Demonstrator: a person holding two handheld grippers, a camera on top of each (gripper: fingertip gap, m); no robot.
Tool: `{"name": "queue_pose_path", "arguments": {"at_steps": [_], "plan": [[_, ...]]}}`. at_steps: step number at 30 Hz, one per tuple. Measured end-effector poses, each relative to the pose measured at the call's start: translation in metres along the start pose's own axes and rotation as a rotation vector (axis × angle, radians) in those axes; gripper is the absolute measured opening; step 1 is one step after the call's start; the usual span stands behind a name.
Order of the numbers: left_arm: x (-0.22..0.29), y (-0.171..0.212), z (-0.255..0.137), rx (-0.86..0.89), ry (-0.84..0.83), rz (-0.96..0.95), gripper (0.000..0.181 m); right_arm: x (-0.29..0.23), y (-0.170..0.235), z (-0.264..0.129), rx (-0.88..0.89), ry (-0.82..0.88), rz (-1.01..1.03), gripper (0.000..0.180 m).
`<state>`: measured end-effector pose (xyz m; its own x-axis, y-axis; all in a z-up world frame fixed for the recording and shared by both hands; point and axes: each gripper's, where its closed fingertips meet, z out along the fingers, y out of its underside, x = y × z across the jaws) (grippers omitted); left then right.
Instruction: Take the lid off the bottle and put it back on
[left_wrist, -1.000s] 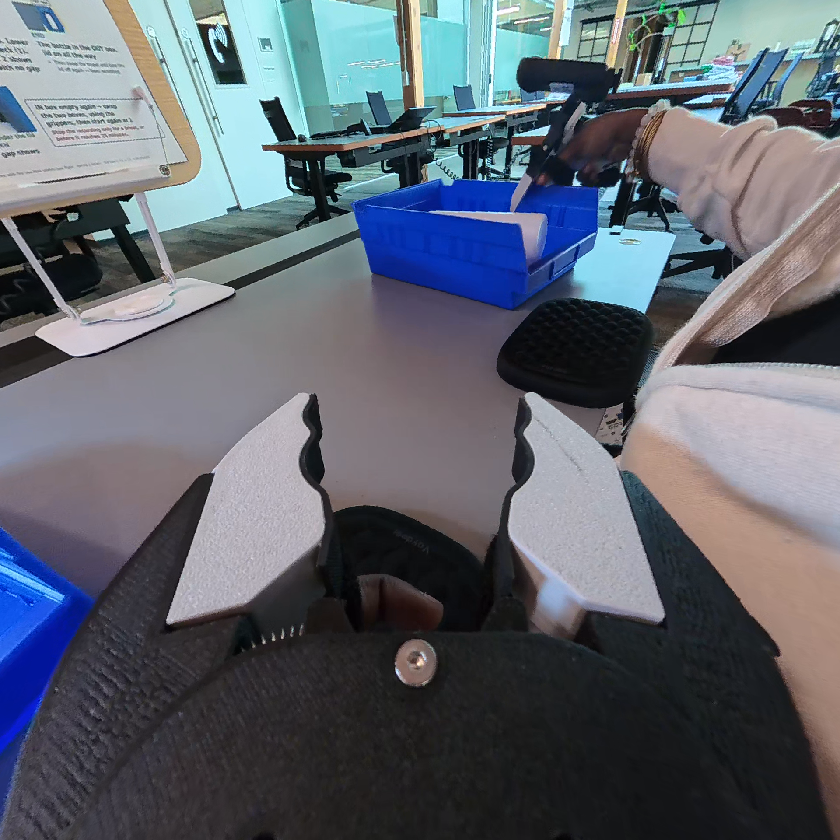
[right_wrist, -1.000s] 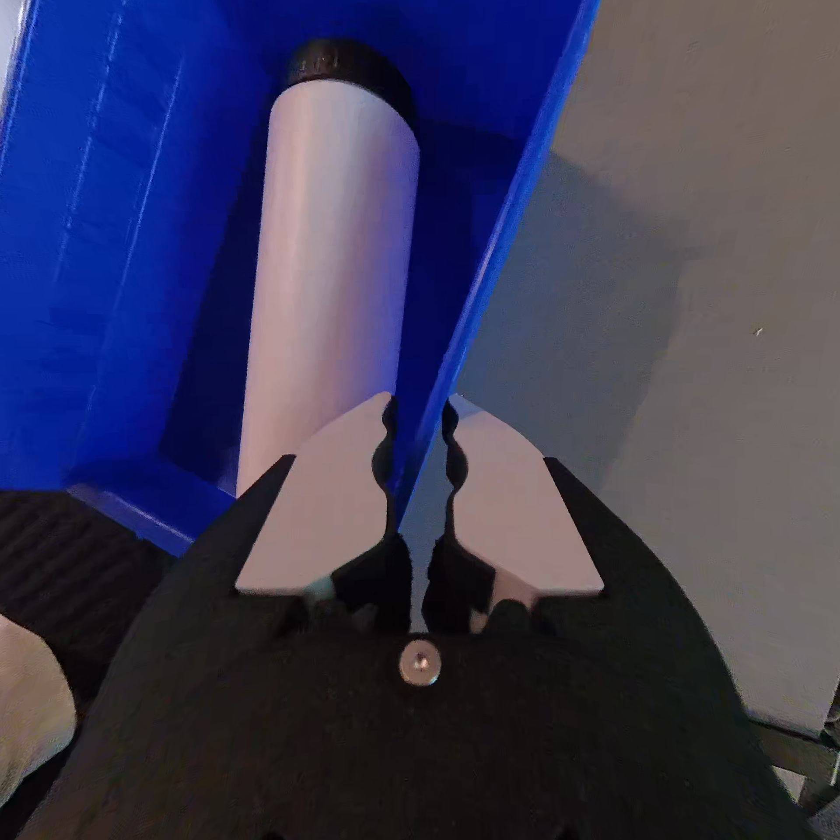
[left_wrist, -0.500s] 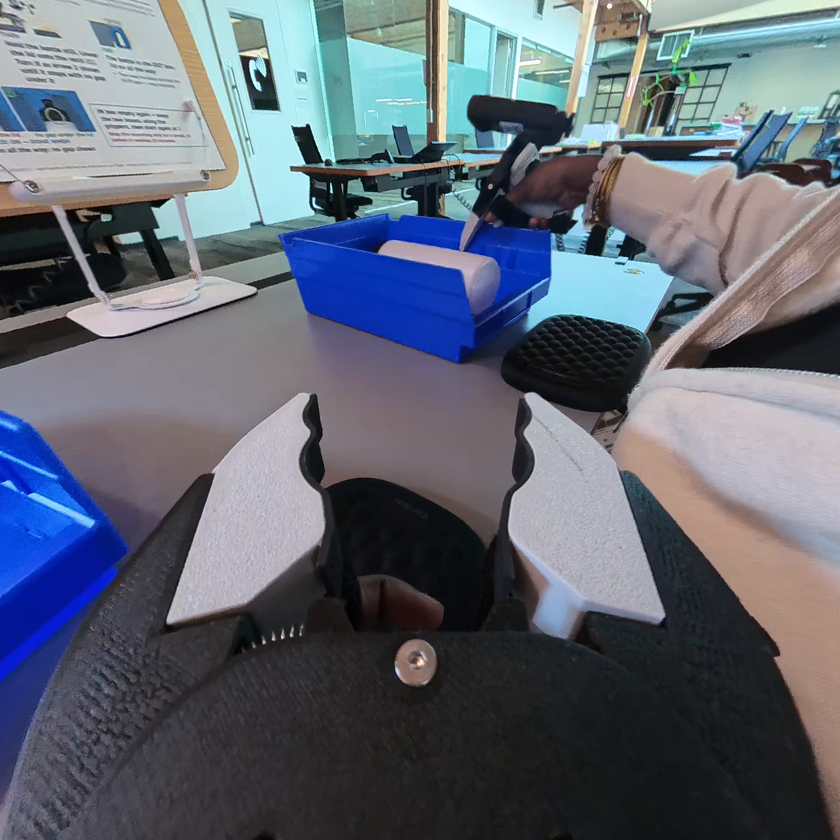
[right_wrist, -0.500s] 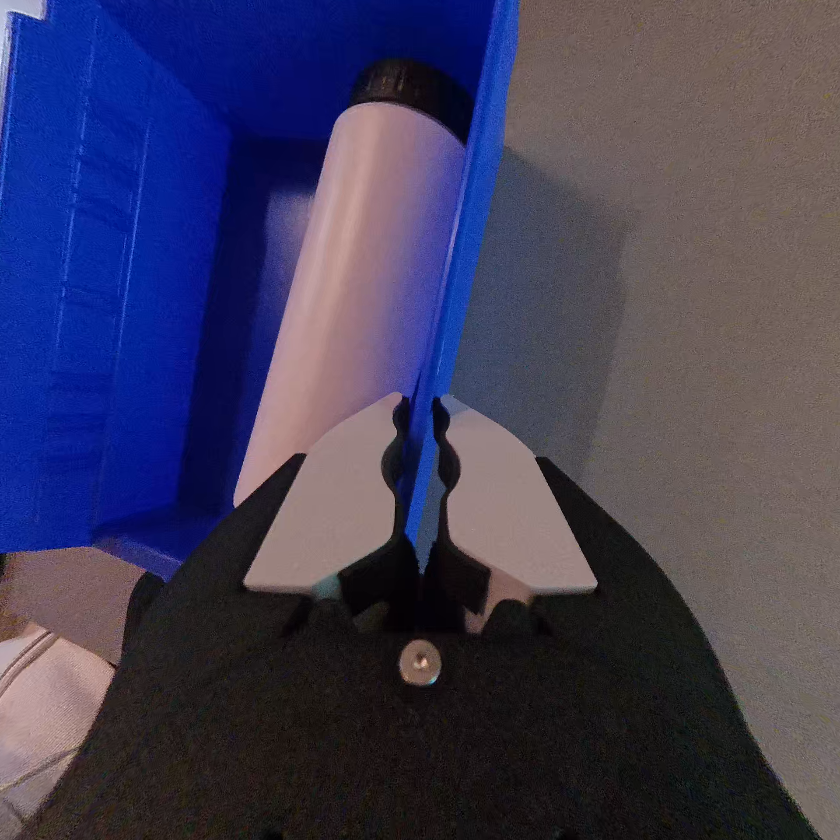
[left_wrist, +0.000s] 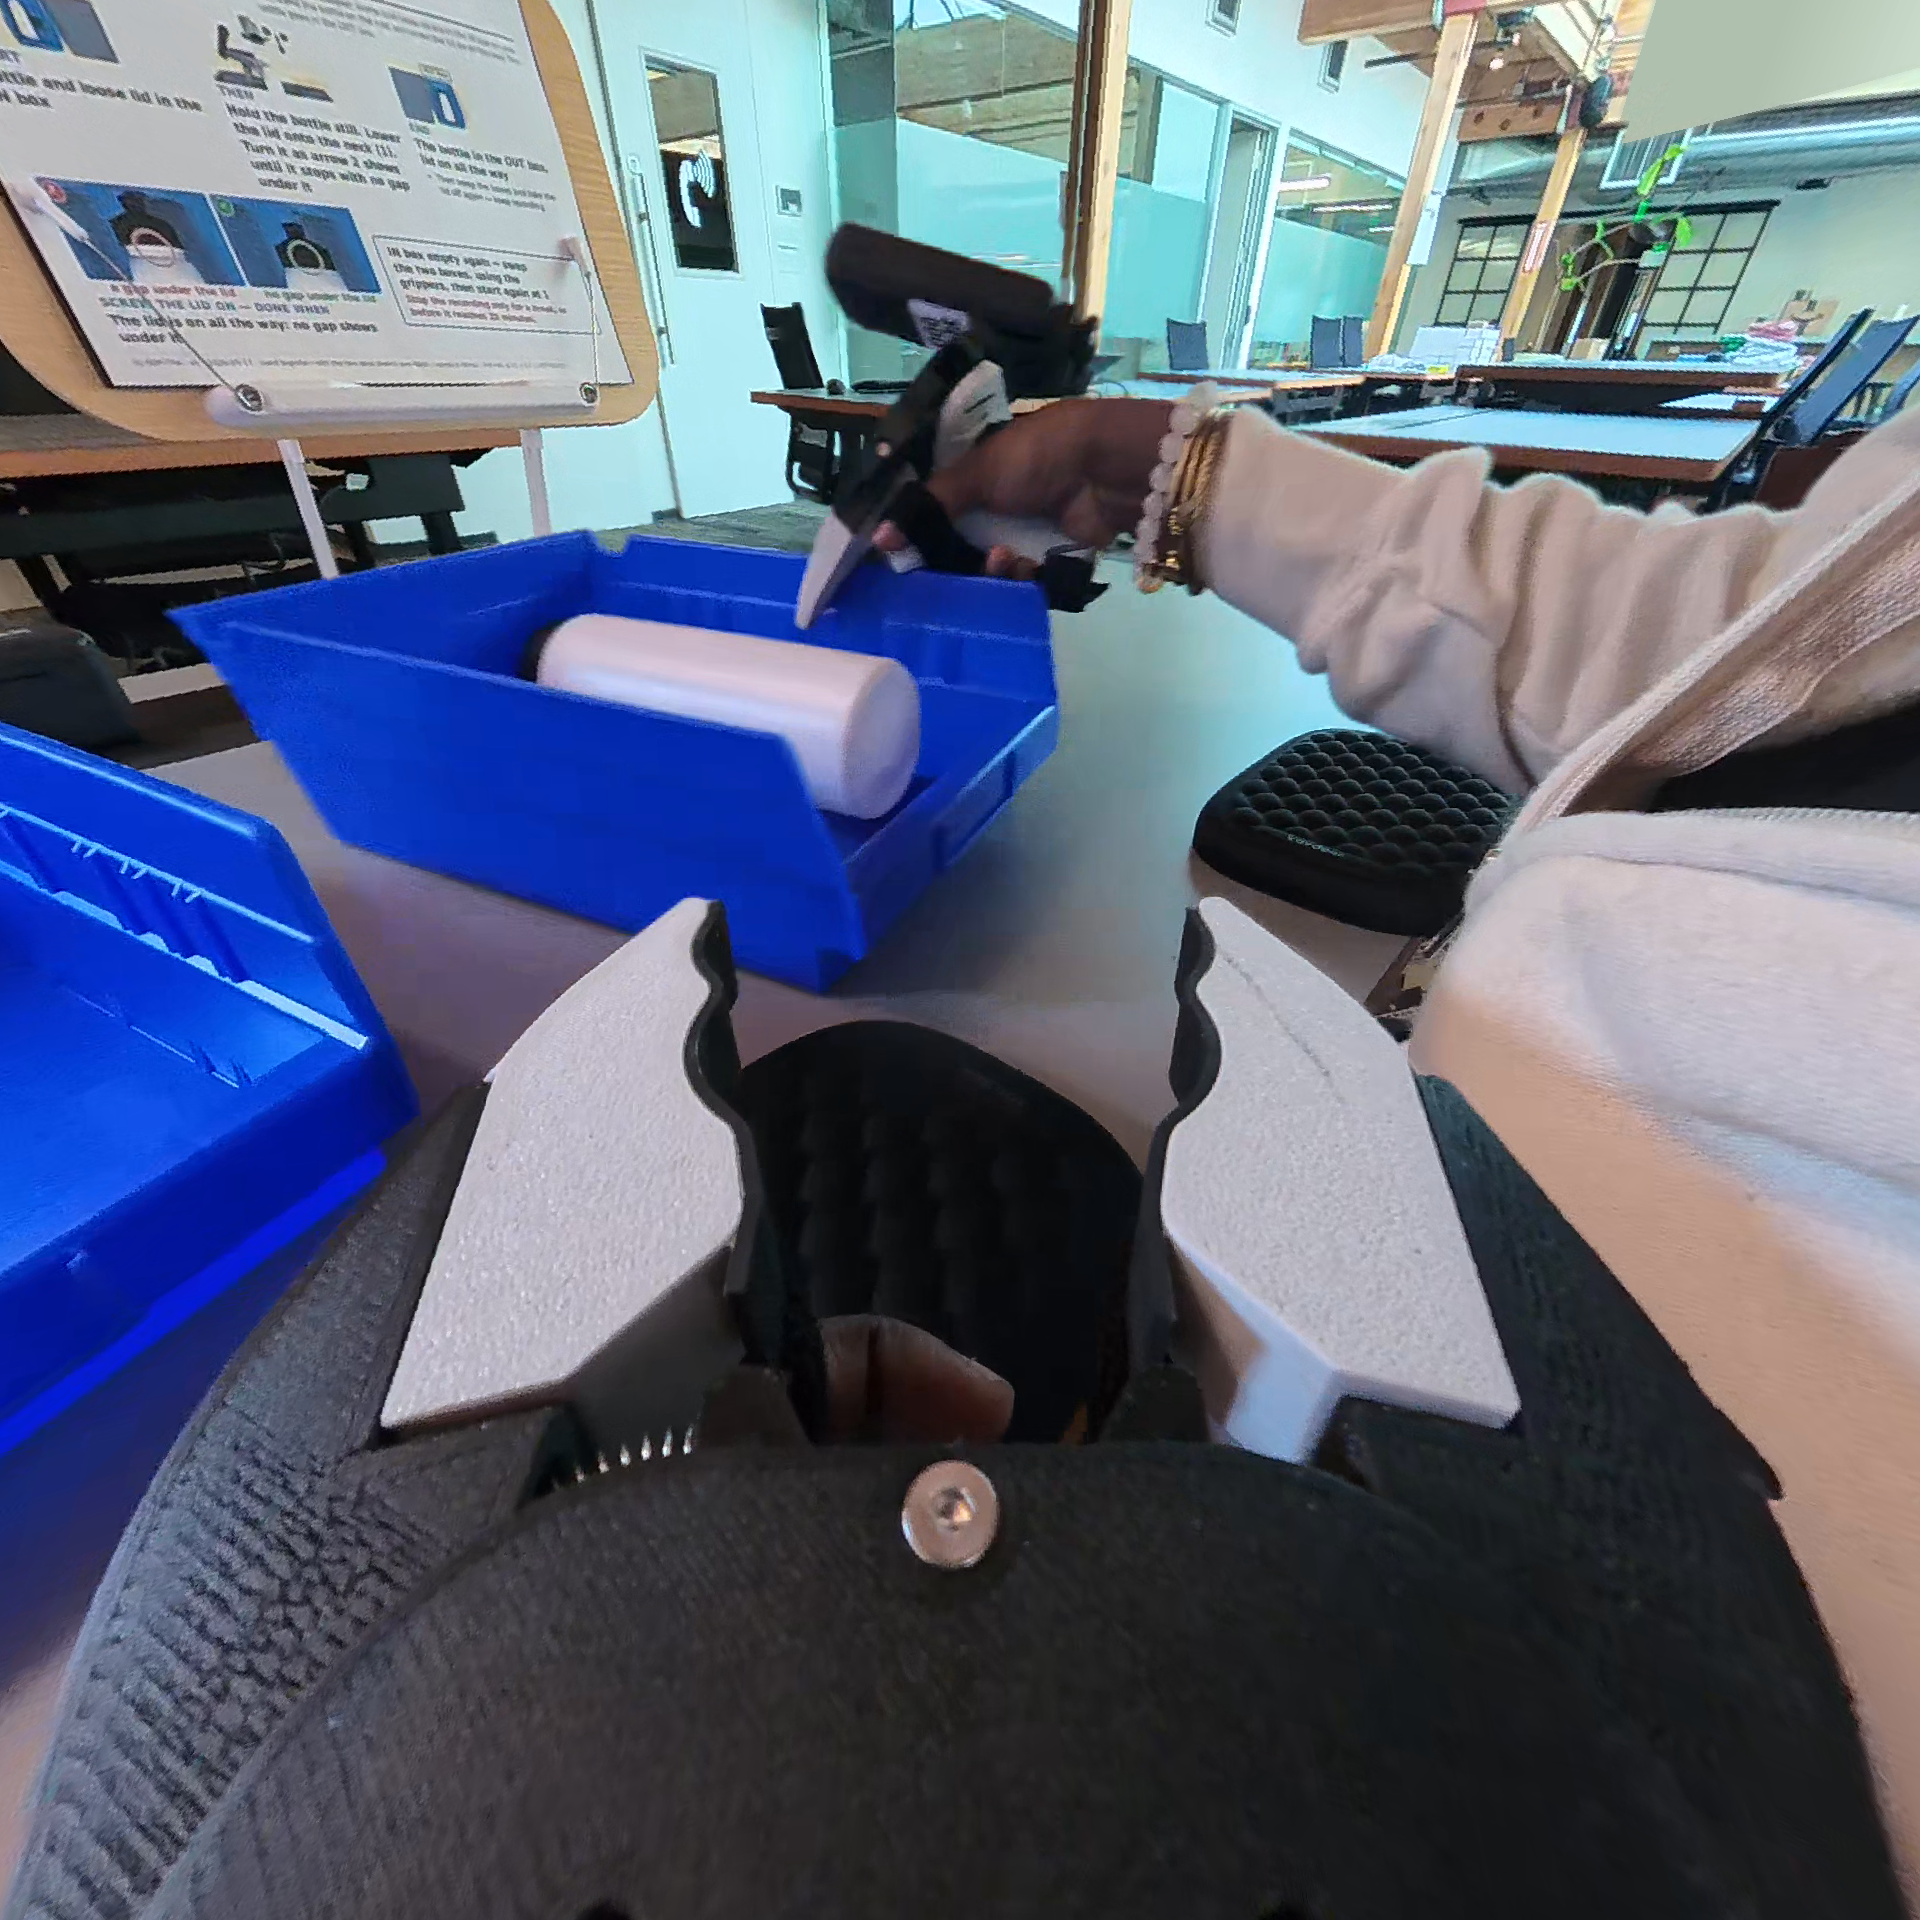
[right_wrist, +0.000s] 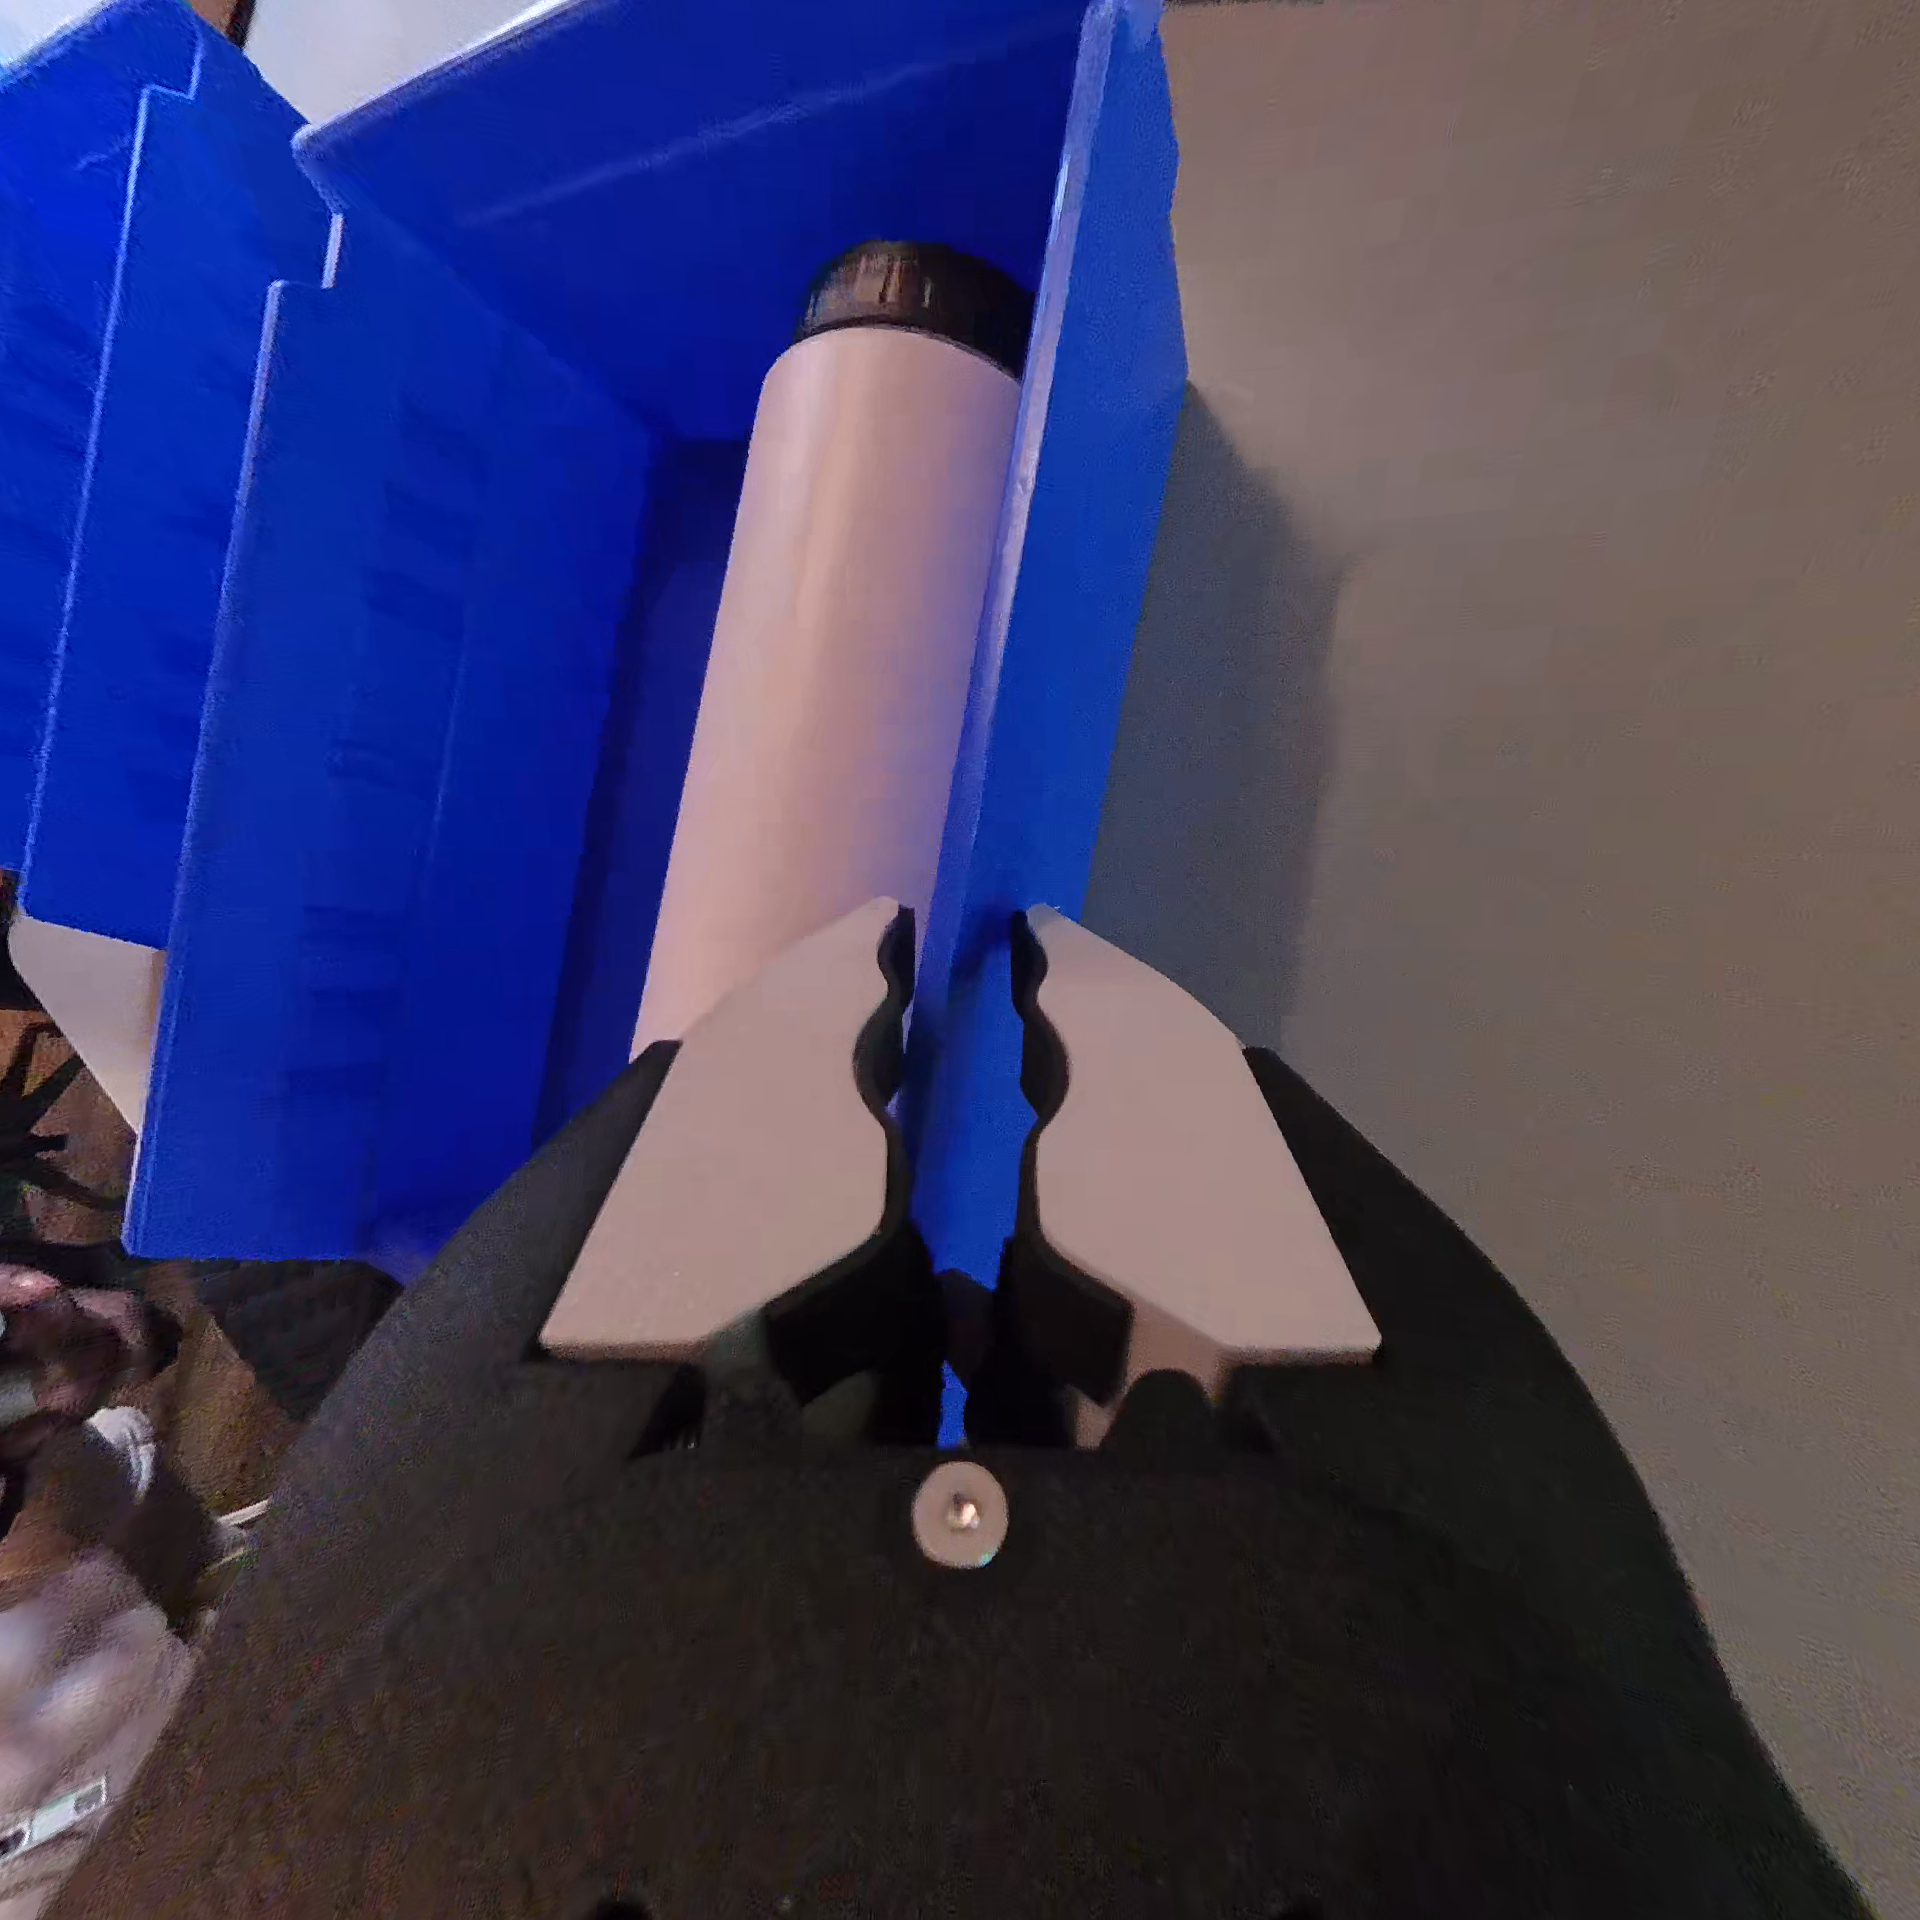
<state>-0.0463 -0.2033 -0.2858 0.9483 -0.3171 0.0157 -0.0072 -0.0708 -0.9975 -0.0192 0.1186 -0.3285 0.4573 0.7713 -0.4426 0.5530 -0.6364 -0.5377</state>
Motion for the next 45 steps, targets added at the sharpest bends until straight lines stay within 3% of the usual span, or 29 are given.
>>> {"name": "queue_pose_path", "arguments": {"at_steps": [7,14,19,22,26,28,31,33,36,40,45], "plan": [[0.005,0.001,-0.008,0.0,0.001,-0.004,0.082,-0.063,-0.038,0.047,0.121,-0.185,0.086,0.017],[0.002,0.002,-0.012,-0.002,-0.013,-0.016,0.082,-0.099,-0.051,0.075,0.185,-0.255,0.11,0.02],[-0.002,0.003,-0.016,-0.011,-0.034,-0.009,0.082,-0.125,-0.056,0.093,0.17,-0.269,0.037,0.023],[-0.013,0.001,-0.026,-0.013,-0.088,0.005,0.082,-0.139,-0.056,0.095,0.136,-0.276,-0.044,0.036],[-0.071,-0.012,-0.067,0.017,-0.365,0.035,0.081,-0.146,-0.082,0.073,0.147,-0.128,-0.289,0.065],[-0.116,-0.02,-0.105,0.057,-0.595,0.027,0.082,-0.169,-0.105,0.062,0.162,-0.099,-0.432,0.068],[-0.185,-0.025,-0.171,0.096,-0.947,0.036,0.081,-0.235,-0.127,0.069,0.12,-0.205,-0.618,0.068],[-0.222,-0.017,-0.199,0.069,-1.08,0.024,0.079,-0.278,-0.14,0.092,0.082,-0.279,-0.716,0.066],[-0.258,0.003,-0.209,-0.025,-1.115,-0.021,0.073,-0.314,-0.16,0.151,0.006,-0.278,-0.85,0.064],[-0.284,0.027,-0.21,-0.123,-1.116,-0.06,0.064,-0.317,-0.176,0.234,-0.122,-0.152,-0.961,0.063],[-0.296,0.038,-0.207,-0.163,-1.098,-0.089,0.046,-0.317,-0.176,0.294,-0.204,-0.101,-0.98,0.056]]}}
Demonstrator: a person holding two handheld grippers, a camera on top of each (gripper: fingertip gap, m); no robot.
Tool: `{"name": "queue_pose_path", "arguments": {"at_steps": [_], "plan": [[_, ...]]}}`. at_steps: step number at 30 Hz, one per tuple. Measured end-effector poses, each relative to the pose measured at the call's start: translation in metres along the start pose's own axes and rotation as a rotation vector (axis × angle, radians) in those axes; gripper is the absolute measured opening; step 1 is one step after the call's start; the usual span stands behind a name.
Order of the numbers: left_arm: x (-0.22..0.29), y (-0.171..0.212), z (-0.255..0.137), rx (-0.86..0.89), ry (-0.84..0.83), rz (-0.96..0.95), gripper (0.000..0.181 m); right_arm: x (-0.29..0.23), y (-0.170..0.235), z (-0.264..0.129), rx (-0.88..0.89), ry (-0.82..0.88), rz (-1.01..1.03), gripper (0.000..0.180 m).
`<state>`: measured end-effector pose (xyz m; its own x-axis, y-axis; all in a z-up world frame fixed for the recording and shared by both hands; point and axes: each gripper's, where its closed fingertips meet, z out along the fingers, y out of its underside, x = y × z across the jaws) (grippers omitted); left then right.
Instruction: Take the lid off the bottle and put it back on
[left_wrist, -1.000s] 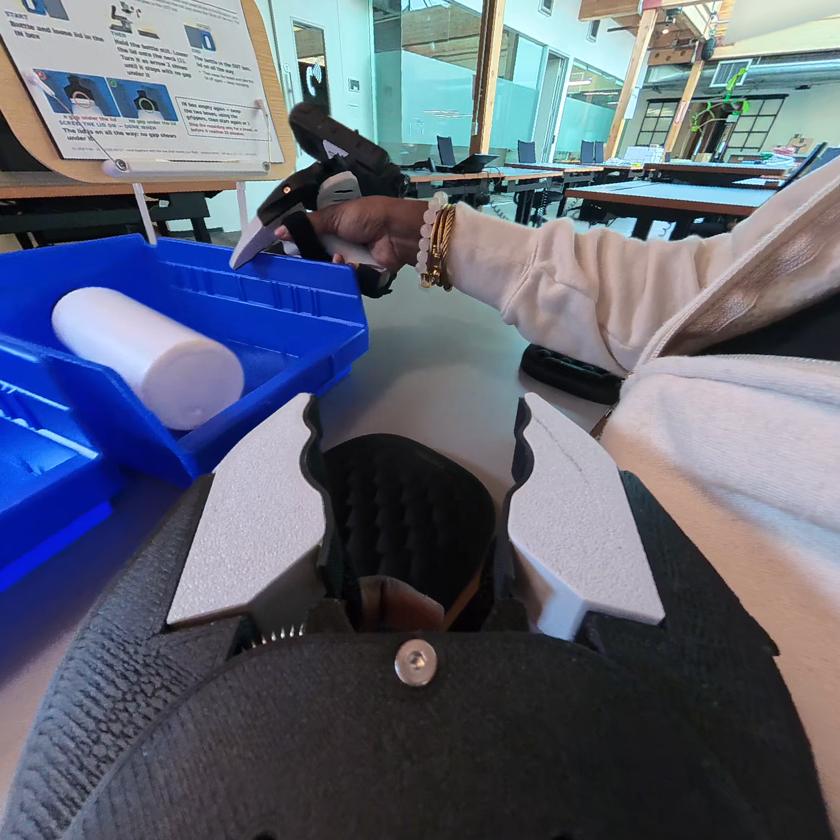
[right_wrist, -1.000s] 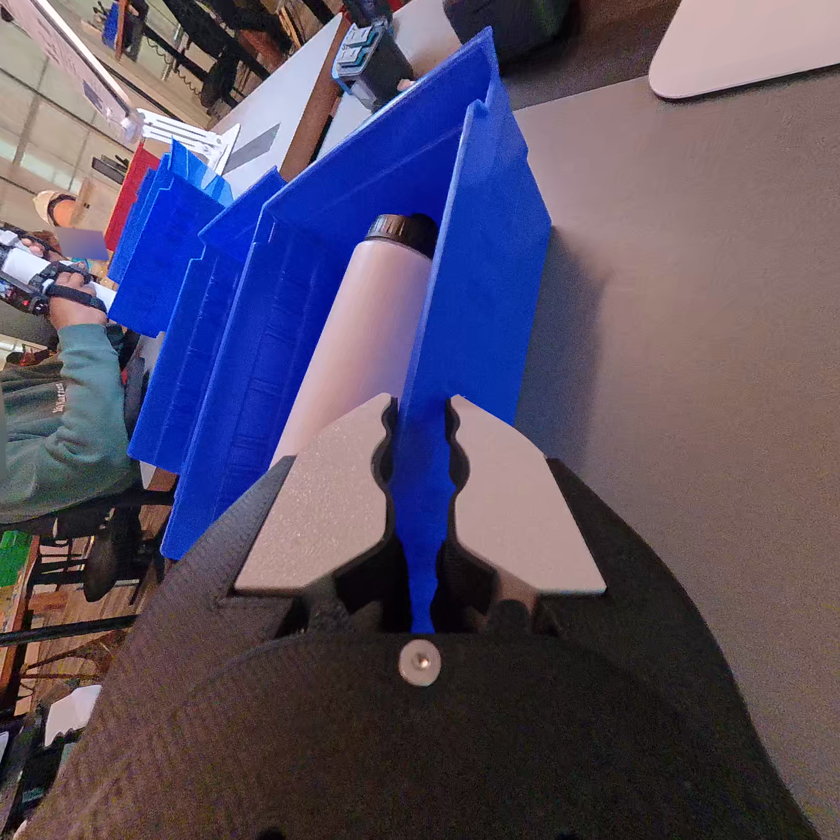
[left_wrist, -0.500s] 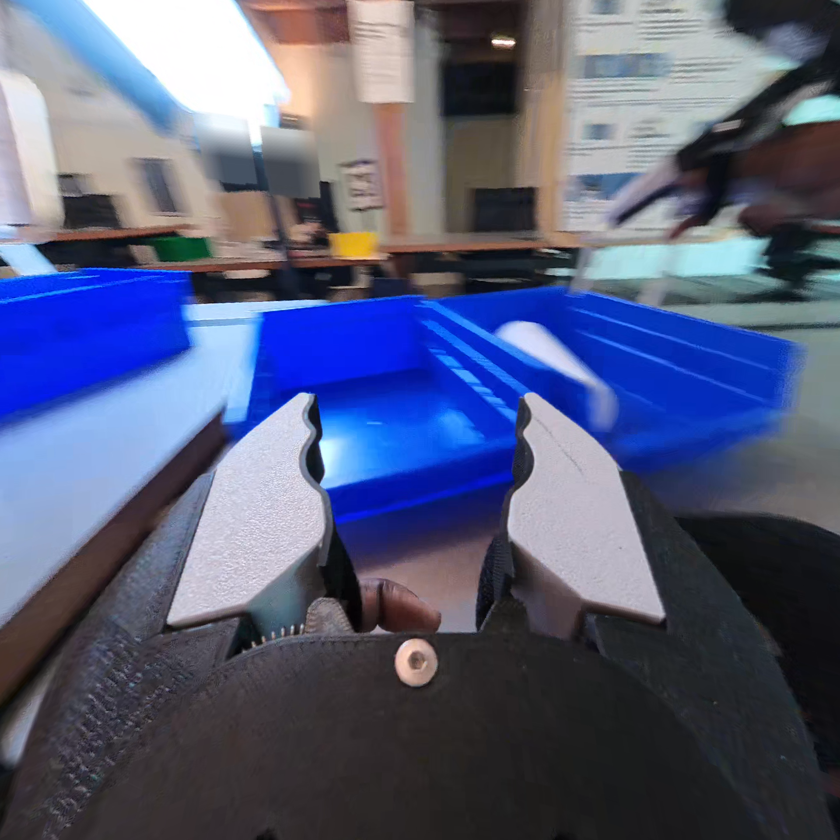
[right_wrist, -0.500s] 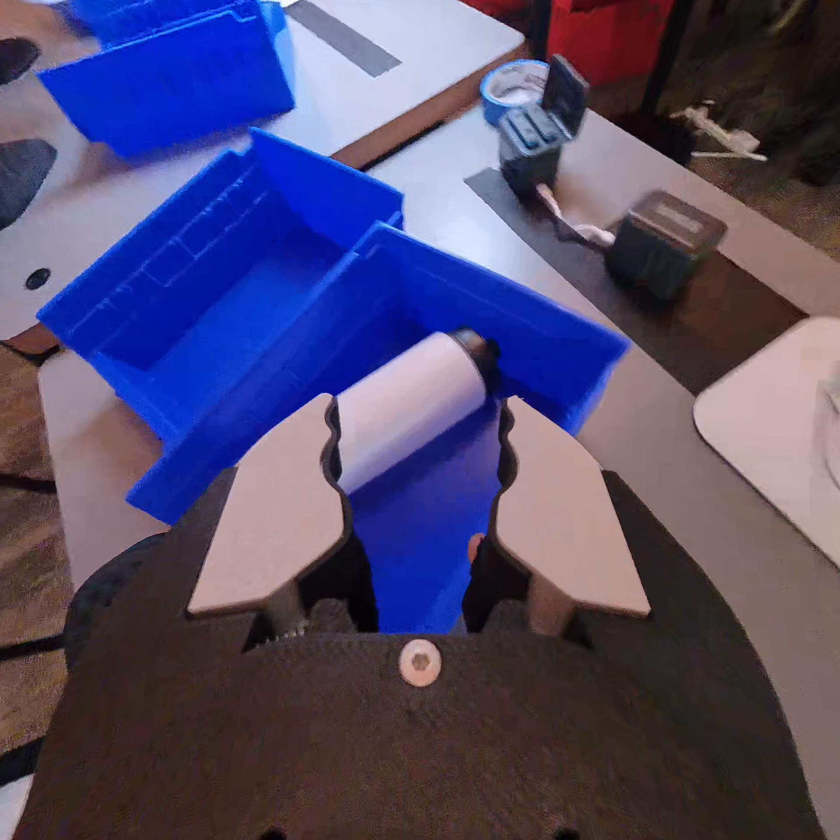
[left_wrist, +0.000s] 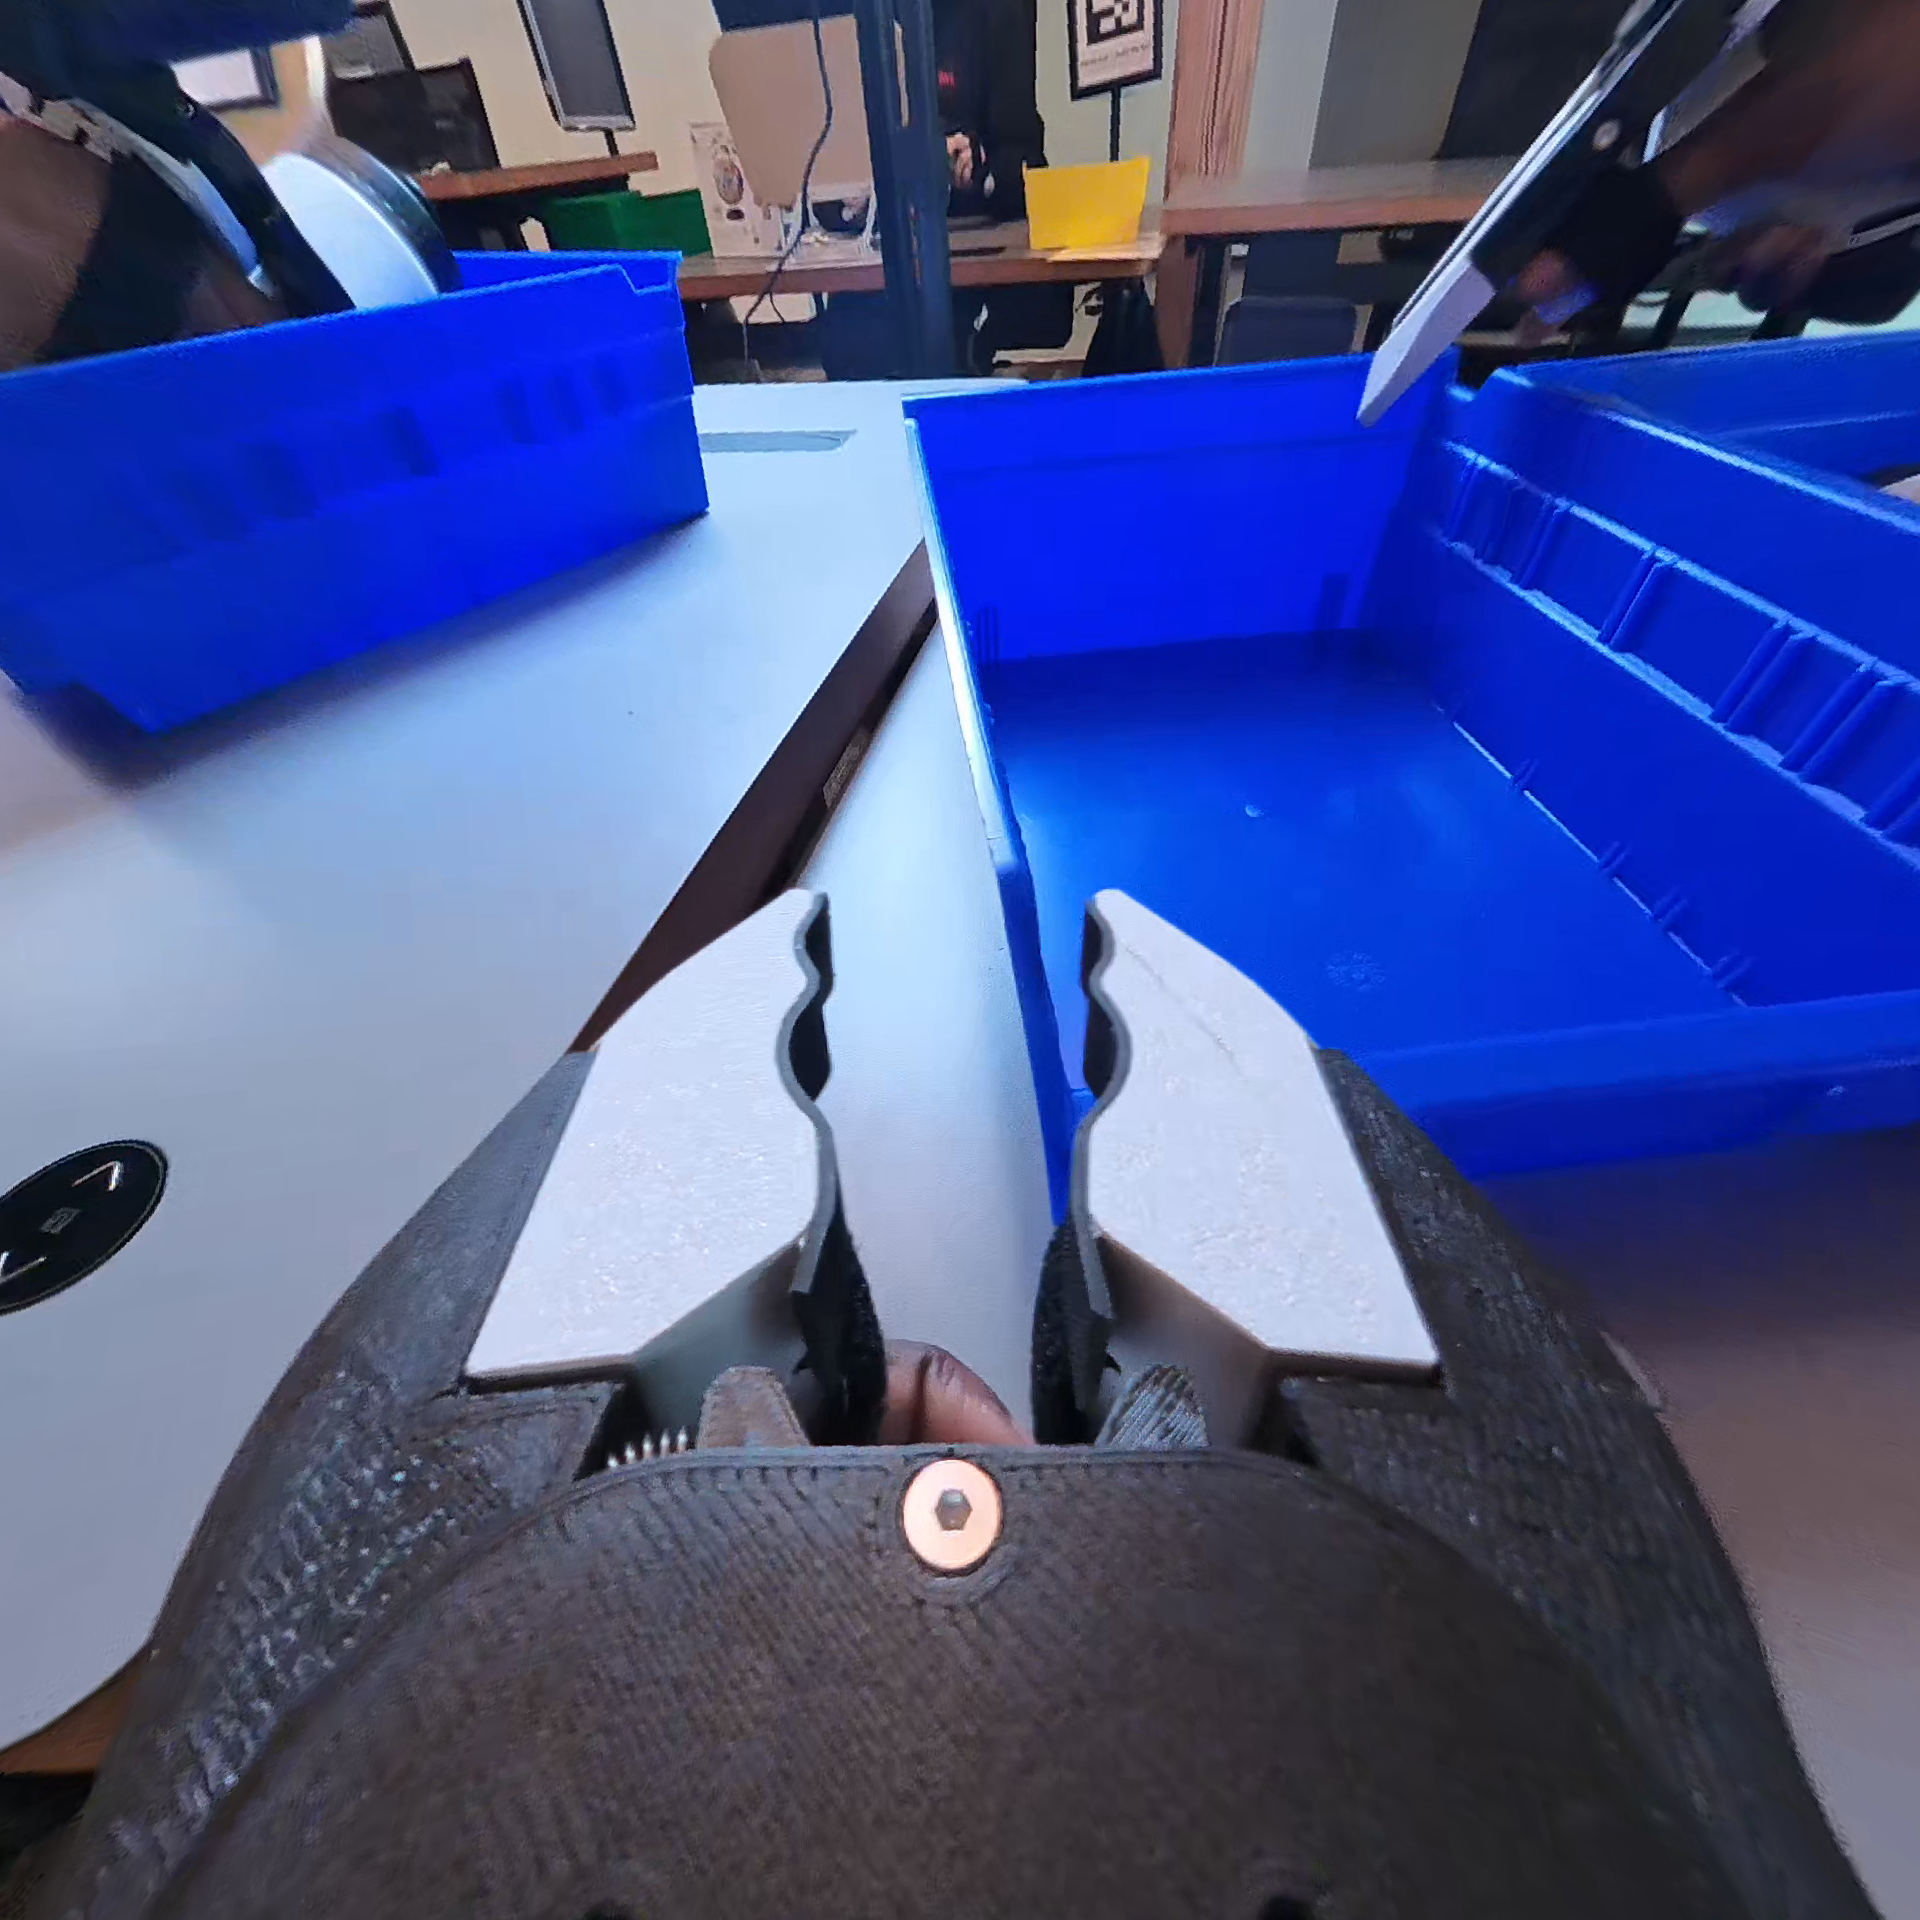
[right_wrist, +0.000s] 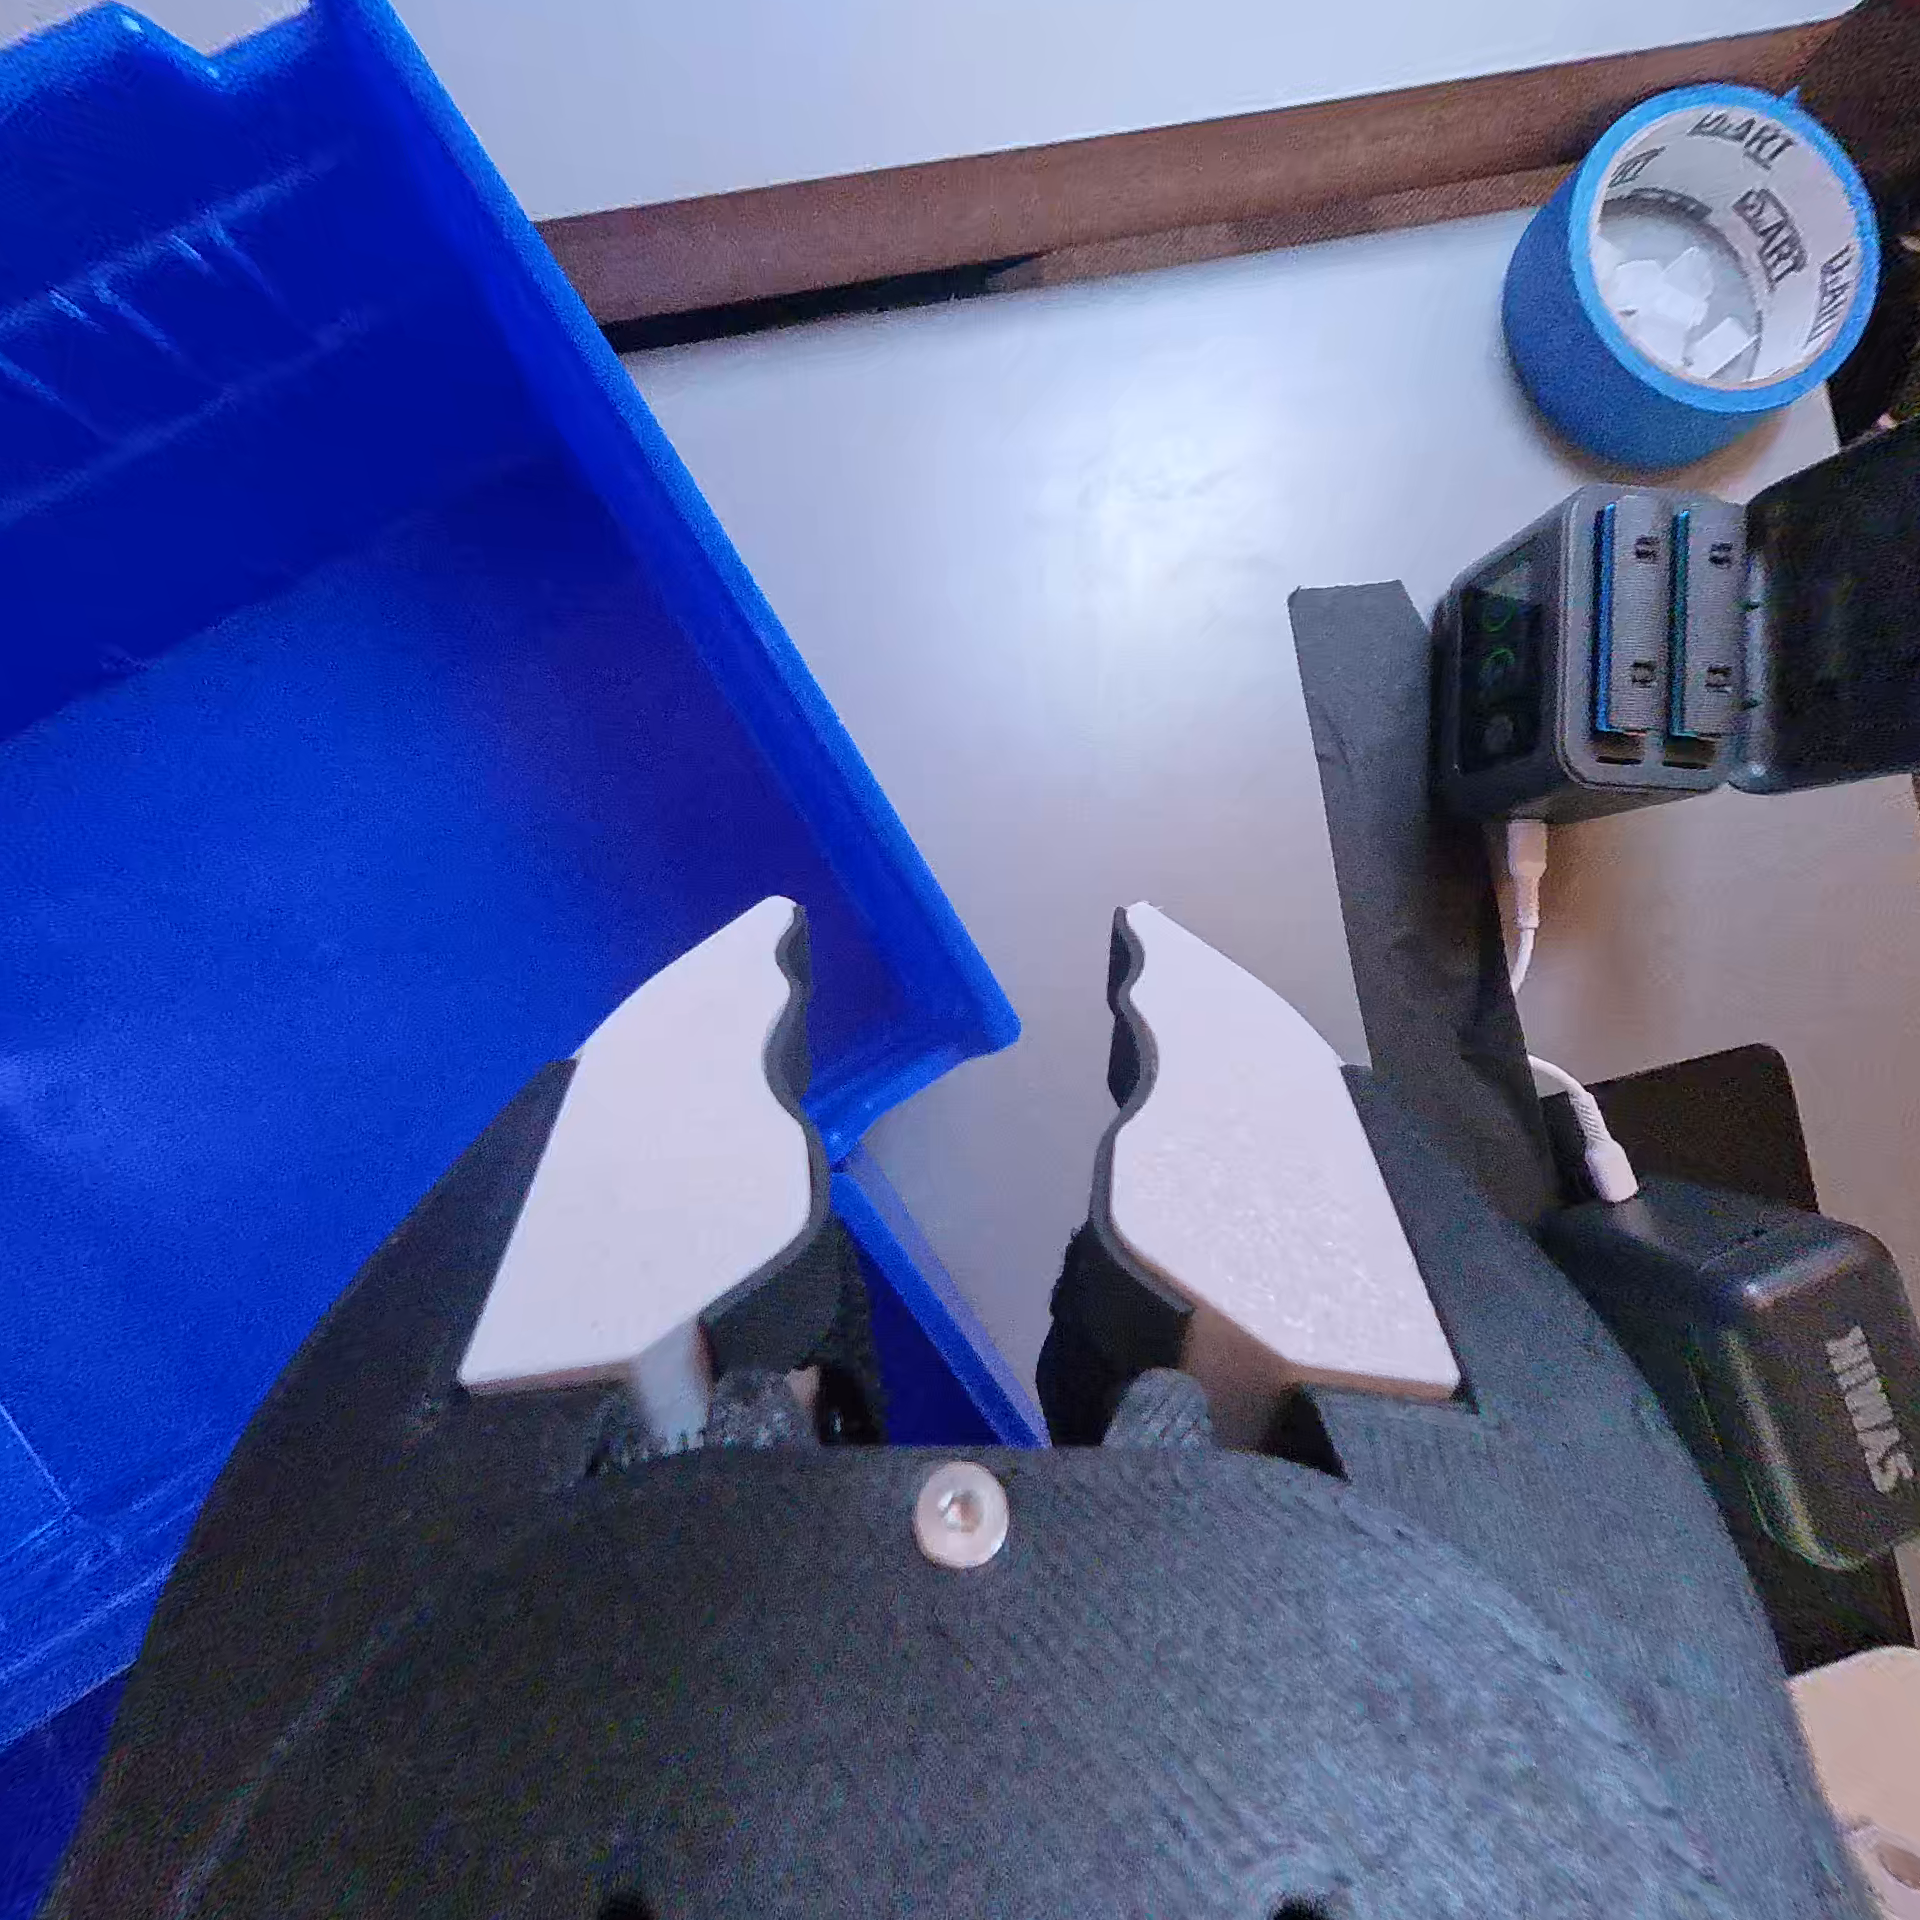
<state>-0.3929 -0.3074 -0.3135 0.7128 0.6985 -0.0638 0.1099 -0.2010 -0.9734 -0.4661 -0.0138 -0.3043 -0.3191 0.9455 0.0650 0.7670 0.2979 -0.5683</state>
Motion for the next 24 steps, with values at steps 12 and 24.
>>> {"name": "queue_pose_path", "arguments": {"at_steps": [12,24], "plan": [[-0.018,-0.071,-0.043,0.152,-0.121,0.087,0.003,-0.046,-0.059,-0.064,0.267,-0.011,-0.161,0.011],[0.122,-0.206,-0.127,0.397,0.15,0.266,0.004,-0.024,0.016,-0.321,0.411,0.211,-0.136,0.01]]}}
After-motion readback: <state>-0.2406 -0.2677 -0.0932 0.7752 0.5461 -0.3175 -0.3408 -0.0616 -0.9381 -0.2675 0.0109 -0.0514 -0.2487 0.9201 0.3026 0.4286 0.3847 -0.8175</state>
